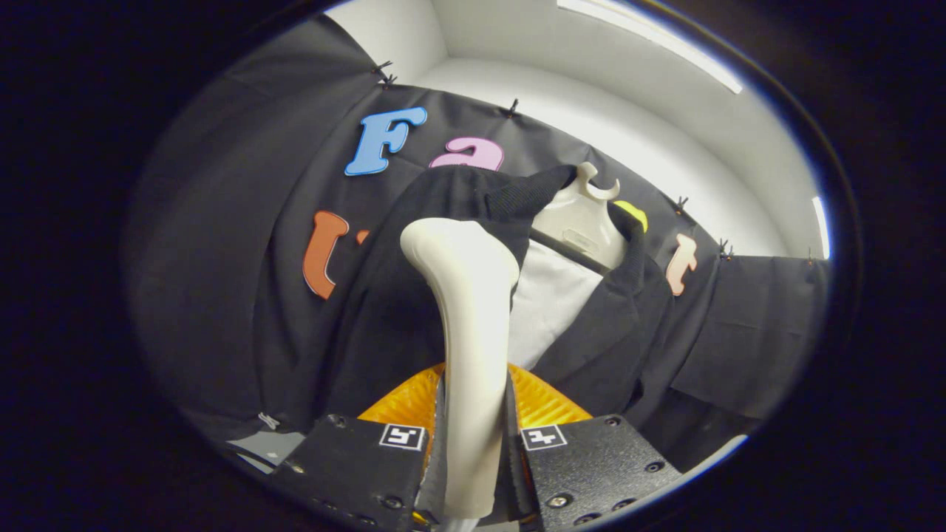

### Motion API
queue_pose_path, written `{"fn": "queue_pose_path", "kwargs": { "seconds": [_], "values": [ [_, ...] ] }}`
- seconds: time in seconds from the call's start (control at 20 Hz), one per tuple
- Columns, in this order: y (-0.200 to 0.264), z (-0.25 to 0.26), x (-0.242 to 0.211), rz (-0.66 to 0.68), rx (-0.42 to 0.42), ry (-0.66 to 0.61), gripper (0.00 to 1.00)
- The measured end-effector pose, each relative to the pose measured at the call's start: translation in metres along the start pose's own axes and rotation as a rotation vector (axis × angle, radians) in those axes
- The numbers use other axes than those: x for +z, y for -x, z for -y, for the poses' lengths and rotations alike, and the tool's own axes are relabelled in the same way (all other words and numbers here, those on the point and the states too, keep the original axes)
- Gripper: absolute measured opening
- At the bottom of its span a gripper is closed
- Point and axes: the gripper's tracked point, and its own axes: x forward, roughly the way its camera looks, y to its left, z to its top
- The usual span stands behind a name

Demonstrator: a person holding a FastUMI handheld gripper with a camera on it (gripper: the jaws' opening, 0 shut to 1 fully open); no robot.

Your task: Iron the clothes twice with a garment steamer, once on the left side and once on the right side.

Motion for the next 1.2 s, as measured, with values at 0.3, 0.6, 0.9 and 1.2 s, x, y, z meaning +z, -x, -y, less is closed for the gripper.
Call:
{"fn": "queue_pose_path", "kwargs": {
  "seconds": [0.3,0.6,0.9,1.2],
  "values": [
    [0.002,-0.016,-0.035,-0.031,-0.005,0.049,0.34],
    [-0.002,-0.026,-0.064,-0.064,-0.007,0.064,0.34],
    [0.007,-0.034,-0.097,-0.088,-0.002,0.070,0.34],
    [0.011,-0.036,-0.124,-0.117,0.006,0.083,0.34]
  ]
}}
